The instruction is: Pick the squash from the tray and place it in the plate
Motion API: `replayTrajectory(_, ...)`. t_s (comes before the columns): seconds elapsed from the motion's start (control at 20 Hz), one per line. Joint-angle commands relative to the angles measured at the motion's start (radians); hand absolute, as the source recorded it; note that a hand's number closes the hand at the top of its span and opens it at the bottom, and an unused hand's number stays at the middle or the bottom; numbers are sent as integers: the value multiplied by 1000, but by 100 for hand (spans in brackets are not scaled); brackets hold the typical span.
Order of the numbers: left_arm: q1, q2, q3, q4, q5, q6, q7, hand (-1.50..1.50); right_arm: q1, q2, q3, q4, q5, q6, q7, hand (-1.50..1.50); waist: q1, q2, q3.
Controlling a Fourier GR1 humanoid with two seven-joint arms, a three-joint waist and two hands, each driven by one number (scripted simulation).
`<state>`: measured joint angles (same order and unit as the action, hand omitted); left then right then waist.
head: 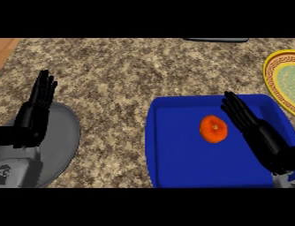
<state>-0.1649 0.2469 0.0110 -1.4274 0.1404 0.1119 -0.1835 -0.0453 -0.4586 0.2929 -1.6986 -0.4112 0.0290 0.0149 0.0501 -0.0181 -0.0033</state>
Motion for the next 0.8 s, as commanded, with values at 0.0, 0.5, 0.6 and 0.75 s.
replayTrajectory(0.0,52,17,16,-38,14,2,82,0,-39,-11,-87,32,24,-17,-38,150,-41,16,4)
replayTrajectory(0.5,169,-69,-70,117,49,-26,261,0,-19,-132,-448,86,360,-645,33,-150,-109,18,1)
replayTrajectory(0.6,186,-76,-97,79,56,-45,293,0,42,-52,-416,14,400,-720,-10,-150,-88,12,3)
replayTrajectory(0.75,181,-118,-134,69,16,8,325,0,139,-3,-372,-85,447,-749,-45,-150,-77,14,3)
